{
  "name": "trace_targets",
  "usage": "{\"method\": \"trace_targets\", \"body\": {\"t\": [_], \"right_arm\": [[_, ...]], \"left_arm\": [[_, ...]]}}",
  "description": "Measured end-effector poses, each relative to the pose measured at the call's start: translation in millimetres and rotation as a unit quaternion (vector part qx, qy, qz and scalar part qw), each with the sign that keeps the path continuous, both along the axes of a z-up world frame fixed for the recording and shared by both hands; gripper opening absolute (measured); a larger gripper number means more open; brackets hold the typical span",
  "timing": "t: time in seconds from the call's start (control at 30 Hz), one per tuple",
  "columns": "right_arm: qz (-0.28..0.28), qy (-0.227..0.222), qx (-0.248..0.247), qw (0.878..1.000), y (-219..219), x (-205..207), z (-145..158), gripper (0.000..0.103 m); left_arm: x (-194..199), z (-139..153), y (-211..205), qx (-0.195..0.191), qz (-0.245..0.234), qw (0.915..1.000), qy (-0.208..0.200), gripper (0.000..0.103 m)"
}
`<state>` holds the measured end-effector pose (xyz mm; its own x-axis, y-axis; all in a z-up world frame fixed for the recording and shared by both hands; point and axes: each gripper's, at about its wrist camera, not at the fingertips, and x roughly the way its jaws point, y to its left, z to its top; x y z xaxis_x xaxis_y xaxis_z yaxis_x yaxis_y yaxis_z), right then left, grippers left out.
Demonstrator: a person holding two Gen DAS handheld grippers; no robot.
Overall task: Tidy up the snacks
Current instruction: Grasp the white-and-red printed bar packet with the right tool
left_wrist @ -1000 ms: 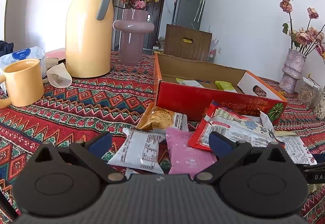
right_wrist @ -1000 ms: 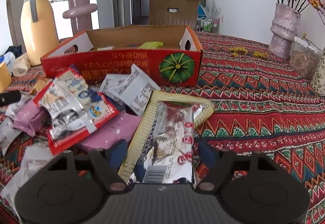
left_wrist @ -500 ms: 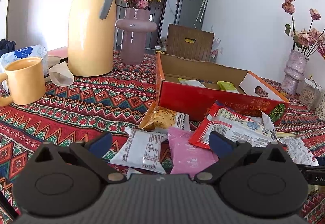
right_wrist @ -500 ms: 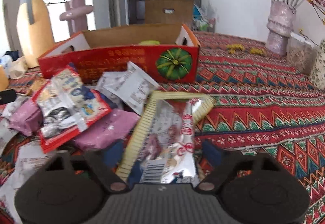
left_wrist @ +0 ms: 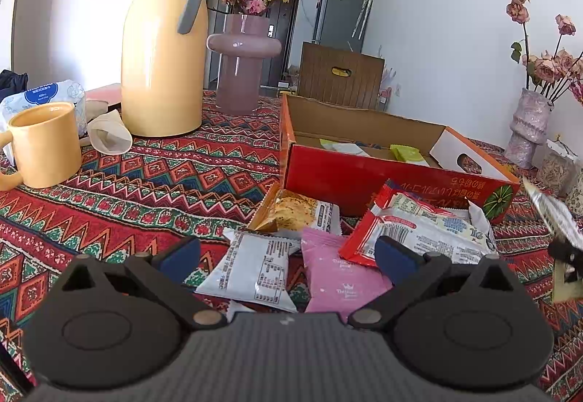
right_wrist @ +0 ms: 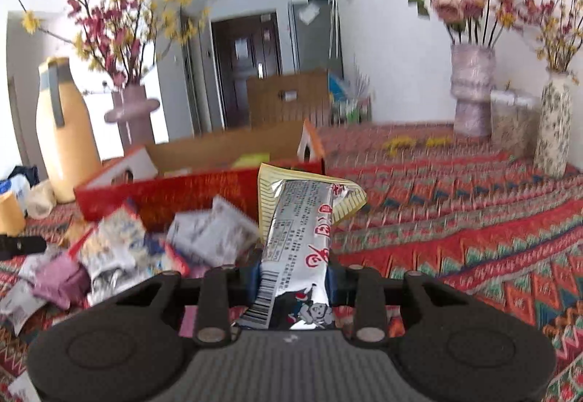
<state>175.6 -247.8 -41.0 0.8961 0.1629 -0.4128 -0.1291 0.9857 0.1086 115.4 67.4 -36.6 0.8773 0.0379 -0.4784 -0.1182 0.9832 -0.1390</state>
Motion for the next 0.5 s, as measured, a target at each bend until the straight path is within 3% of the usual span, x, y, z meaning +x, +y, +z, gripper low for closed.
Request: {"method": "trace_targets", "body": {"t": [0.1, 0.5], "right_arm": [[0.001, -0.021, 0.004, 1.0, -0.5, 3.7, -1.9, 0.032], [0.016, -0.019, 0.021, 0.999, -1.4, 6.4, -9.1, 0.032]], "left_arm": [[0.7, -0.3, -1.5, 0.003, 0.001, 1.0, 0.003, 0.103], [-5.2, 7.5, -3.2, 0.026, -0.022, 0.9975, 0.063, 0.103]]}}
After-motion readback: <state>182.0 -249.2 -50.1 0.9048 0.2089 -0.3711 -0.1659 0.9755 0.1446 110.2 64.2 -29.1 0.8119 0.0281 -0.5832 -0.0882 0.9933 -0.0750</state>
